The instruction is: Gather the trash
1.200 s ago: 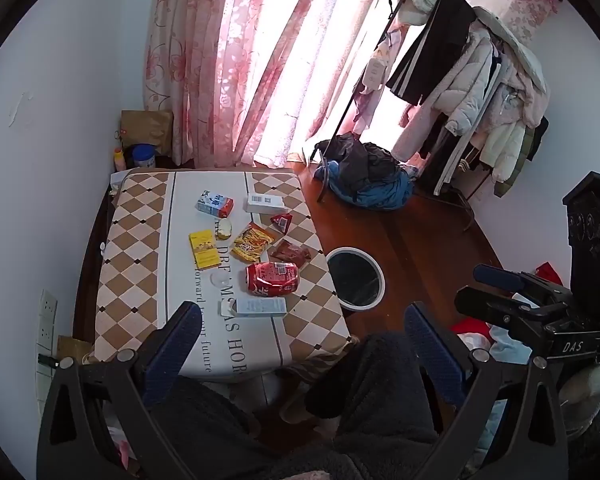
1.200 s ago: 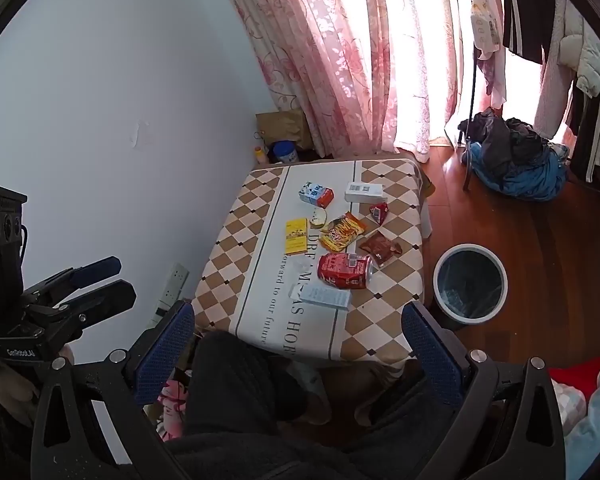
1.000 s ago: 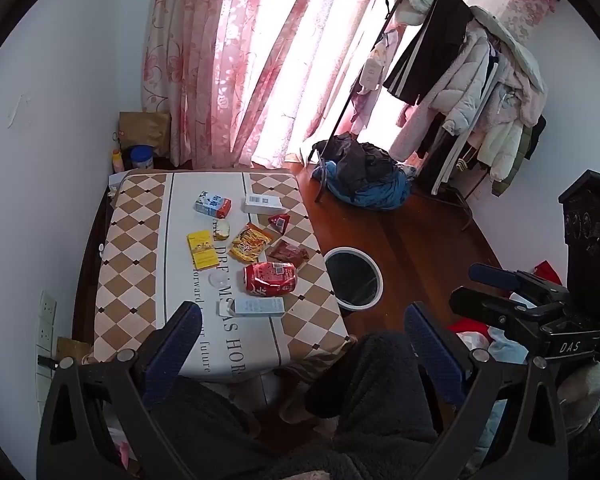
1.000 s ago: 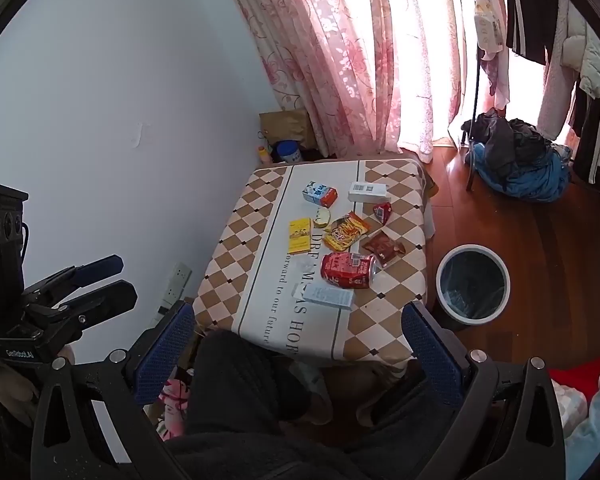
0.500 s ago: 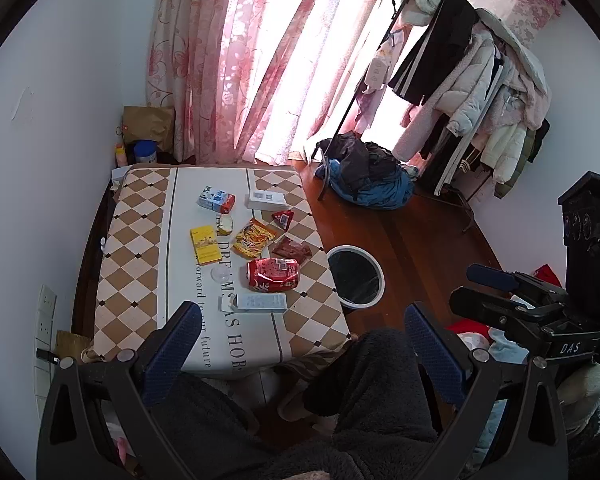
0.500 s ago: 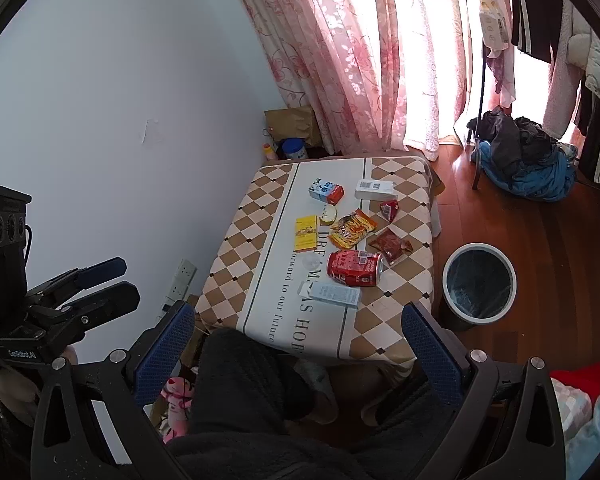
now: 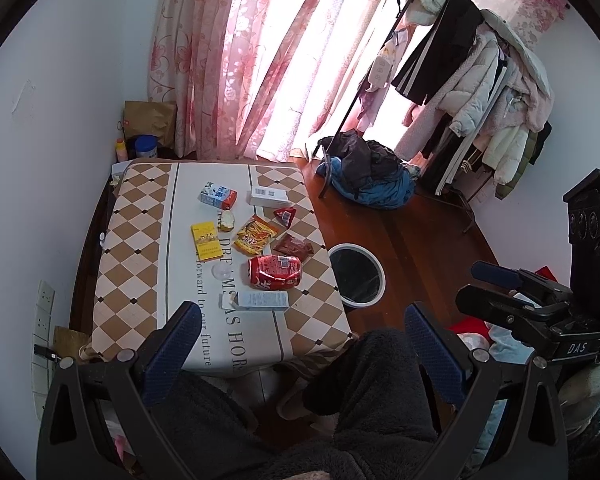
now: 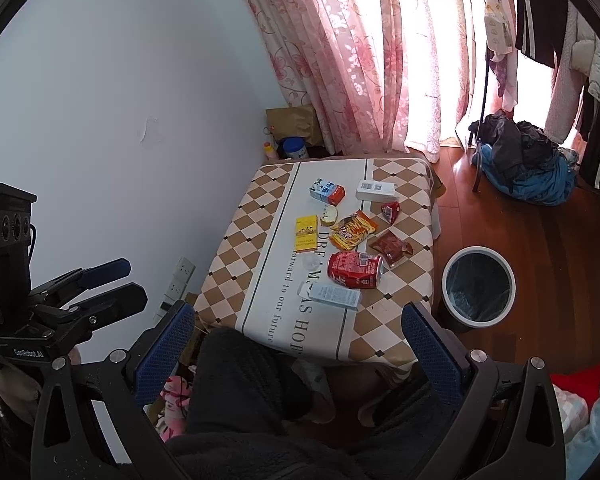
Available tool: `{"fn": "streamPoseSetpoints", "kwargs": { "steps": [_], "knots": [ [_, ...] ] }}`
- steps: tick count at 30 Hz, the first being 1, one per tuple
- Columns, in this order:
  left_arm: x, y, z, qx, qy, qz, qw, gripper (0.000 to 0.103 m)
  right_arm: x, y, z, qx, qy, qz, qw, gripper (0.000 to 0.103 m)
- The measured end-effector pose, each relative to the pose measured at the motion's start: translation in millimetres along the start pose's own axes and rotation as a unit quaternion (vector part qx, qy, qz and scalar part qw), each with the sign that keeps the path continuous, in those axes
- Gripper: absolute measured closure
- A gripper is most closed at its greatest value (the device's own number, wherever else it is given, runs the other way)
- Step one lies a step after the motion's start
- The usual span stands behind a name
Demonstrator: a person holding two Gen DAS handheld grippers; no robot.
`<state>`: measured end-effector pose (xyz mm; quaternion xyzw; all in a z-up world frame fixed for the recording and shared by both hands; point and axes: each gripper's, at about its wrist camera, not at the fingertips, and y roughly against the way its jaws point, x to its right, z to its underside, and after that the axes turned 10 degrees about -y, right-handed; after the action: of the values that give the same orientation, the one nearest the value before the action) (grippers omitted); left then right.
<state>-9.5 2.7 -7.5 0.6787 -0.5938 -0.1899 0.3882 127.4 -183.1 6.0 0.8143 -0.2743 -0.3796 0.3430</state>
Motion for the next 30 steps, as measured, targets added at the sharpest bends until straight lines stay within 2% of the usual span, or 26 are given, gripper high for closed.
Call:
{"fn": "streamPoseSetpoints", "kwargs": {
  "steps": [30],
  "knots": [
    [-0.7,-2.2,5.2,-0.002,0.001,0.002,1.0,0.0,-13.6,3.7,-3.4,0.003,0.018,-0.001,1.0,0.0]
  ]
}}
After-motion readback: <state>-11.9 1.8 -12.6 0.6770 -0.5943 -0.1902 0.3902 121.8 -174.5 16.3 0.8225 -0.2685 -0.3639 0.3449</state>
